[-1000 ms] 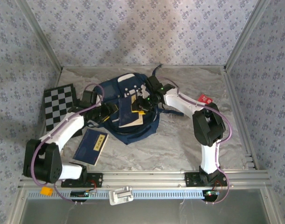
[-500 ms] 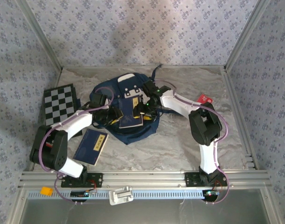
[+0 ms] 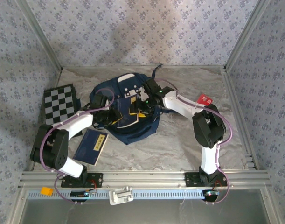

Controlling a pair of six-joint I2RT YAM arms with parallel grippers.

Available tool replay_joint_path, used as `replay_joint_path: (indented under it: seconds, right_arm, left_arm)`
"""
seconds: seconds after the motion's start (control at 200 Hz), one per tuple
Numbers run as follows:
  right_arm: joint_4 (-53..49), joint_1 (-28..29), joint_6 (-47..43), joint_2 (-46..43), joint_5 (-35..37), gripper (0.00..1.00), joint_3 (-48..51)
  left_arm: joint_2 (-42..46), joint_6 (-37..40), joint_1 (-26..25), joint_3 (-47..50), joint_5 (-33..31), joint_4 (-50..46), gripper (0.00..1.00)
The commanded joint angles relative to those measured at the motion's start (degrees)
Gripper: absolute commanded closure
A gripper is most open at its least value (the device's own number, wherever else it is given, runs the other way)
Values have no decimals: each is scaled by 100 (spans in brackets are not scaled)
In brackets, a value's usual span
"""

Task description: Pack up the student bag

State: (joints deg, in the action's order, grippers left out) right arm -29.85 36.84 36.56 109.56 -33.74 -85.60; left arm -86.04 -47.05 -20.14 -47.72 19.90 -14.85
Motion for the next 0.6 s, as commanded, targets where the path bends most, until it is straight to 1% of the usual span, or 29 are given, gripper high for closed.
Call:
replay_joint_path:
  seconds: [0.0, 0.075, 0.16, 0.225, 0.315, 0.38, 0.445, 0.5, 0.595]
  right_arm:
    - [546, -12, 251, -68, -398, 51, 250]
    - [664, -15, 308, 40, -432, 56, 331]
    - [618, -13, 244, 113, -299, 58, 364]
    - [394, -19, 147, 195, -131, 63, 288]
    - [405, -21, 107, 250, -150, 69, 308]
    - [385, -29, 80, 231, -104, 75, 338]
    - [374, -54, 80, 145, -3, 86, 403]
    - [377, -98, 82, 44, 70, 92, 475]
    - [383, -183, 84, -200, 152, 97, 622]
  left_arm:
    - [4, 6, -108, 62, -29, -90, 71]
    - [34, -20, -145, 66, -21, -70, 71]
    - [52, -41, -179, 56, -38, -67, 72]
    - [61, -58, -192, 43, -47, -66, 72]
    - [91, -94, -217, 23, -71, -63, 72]
    - [134, -109, -227, 26, -91, -74, 72]
    - [192, -87, -236, 9, -114, -108, 72]
    - [292, -56, -236, 20, -181, -123, 71]
    - [449, 100, -236, -23, -306, -214, 69]
